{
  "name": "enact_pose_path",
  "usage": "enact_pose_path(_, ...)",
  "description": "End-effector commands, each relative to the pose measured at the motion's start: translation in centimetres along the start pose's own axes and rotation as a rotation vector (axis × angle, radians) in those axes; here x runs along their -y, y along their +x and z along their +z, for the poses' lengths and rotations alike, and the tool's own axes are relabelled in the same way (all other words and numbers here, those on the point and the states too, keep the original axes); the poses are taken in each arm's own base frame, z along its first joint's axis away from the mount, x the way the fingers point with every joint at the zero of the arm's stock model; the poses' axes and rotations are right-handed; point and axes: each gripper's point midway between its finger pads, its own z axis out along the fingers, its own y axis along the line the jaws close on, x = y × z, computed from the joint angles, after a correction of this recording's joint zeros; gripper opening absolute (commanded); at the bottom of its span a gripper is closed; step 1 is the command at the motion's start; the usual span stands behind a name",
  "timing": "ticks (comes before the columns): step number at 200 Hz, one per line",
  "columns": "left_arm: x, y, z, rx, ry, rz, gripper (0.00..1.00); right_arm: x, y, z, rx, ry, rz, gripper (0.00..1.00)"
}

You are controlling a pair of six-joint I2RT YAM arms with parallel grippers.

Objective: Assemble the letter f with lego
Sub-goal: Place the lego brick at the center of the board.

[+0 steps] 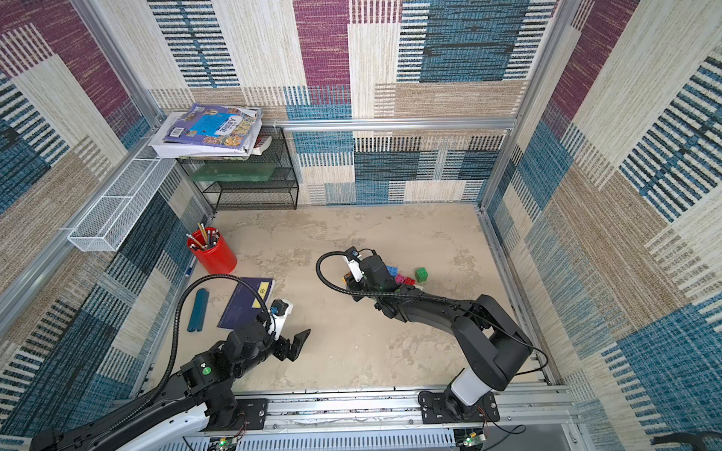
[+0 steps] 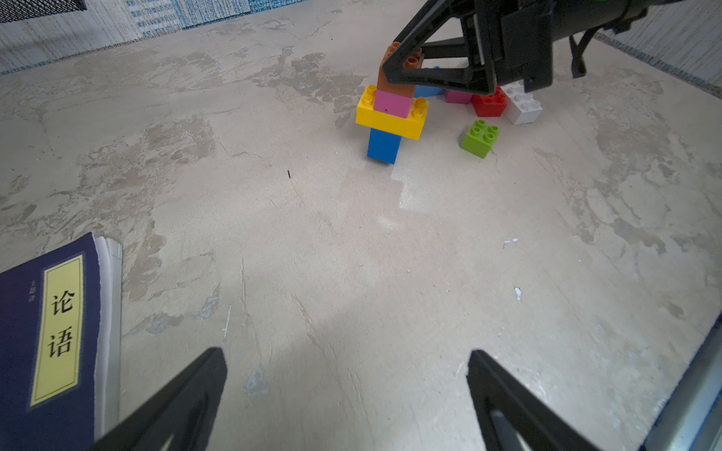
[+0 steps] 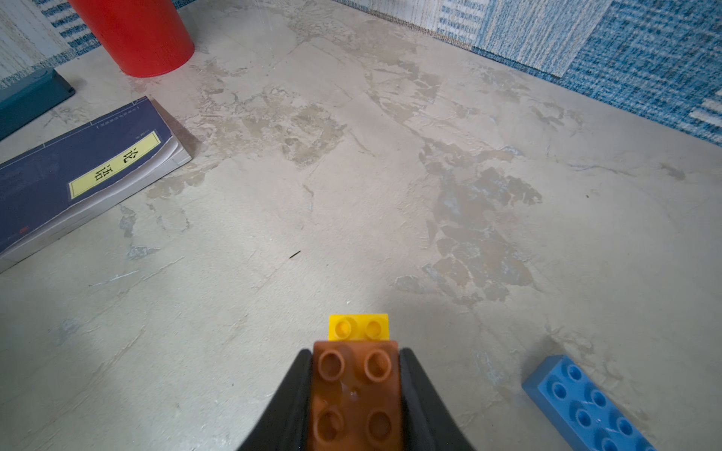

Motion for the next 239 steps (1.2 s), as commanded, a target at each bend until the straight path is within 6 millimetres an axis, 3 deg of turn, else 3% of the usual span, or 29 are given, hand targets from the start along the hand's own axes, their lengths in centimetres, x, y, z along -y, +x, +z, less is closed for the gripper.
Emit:
enact_pose_path(1,0.0,-0.7,0.0,0.02,-0.005,-0.014,0.99,-0.1,-0.7,0.0,0.042,-0.004,0.012,0.34)
enact_pose_path(74,0.0,-0.7,0.0,0.021,-0.006,-0.013,0.99,0.1,0.2,0.2,0.039,0.002,0.031,0.36)
enact_pose_path(109,0.0,-0.7,0.0,0.021,-0.005,-0.012,0.99,0.2,0.4,0.1,0.037,0.003,0.04,0.43)
enact_pose_path(182,0.1,-0.7,0.0,0.019,0.001,-0.012,0.99,0.4,-1.8,-2.2,0.079,0.017,0.039,0.52)
enact_pose_path(209,0.5,-0.8,0.0,0.022,0.024,-0.007,0.99,2.0,-2.7,-3.8,0.071,0.077,0.063,0.55)
enact_pose_path(239,1.3,-1.0,0.0,0.028,0.068,0.001,0.99,5.1,-2.9,-5.0,0.011,0.144,0.11,0.58)
